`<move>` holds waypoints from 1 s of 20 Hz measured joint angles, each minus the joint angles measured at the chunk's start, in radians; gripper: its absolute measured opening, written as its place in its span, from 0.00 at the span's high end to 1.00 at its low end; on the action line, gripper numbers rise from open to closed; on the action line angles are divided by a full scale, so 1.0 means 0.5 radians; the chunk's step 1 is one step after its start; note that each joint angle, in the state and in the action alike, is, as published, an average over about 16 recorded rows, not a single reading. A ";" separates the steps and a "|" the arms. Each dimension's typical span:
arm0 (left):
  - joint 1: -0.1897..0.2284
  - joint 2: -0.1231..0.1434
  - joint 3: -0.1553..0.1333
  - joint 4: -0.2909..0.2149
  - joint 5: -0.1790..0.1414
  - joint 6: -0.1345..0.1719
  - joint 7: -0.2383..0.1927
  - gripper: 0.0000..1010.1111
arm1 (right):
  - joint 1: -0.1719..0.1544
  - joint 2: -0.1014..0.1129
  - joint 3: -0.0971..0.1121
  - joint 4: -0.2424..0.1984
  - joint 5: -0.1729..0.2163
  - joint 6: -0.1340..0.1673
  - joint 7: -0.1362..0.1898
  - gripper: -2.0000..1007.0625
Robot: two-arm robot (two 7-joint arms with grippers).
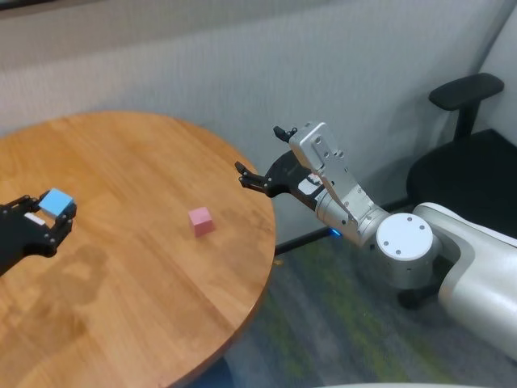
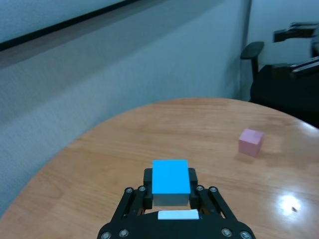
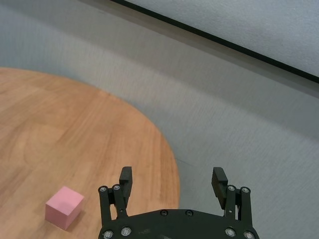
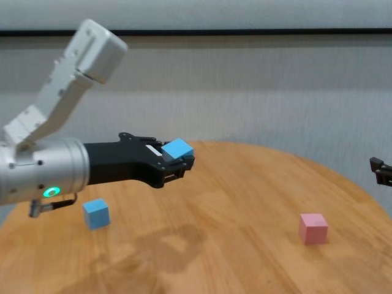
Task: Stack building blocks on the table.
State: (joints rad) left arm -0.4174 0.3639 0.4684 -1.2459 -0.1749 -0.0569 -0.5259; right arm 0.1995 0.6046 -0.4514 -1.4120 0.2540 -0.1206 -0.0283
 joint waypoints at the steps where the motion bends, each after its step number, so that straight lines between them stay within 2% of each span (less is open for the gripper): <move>1: -0.025 -0.019 0.010 0.035 0.007 0.004 0.000 0.61 | 0.000 0.000 0.000 0.000 0.000 0.000 0.000 0.00; 11: -0.222 -0.189 0.098 0.402 0.051 -0.003 -0.034 0.61 | 0.000 0.000 0.000 0.000 0.000 0.000 0.000 0.00; 20: -0.357 -0.314 0.127 0.727 0.066 -0.064 -0.054 0.61 | 0.000 0.000 0.000 0.000 0.000 0.000 0.000 0.00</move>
State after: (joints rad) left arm -0.5958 0.2068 0.5317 -0.8825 -0.1418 -0.0889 -0.5531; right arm 0.1995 0.6046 -0.4514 -1.4120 0.2540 -0.1206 -0.0283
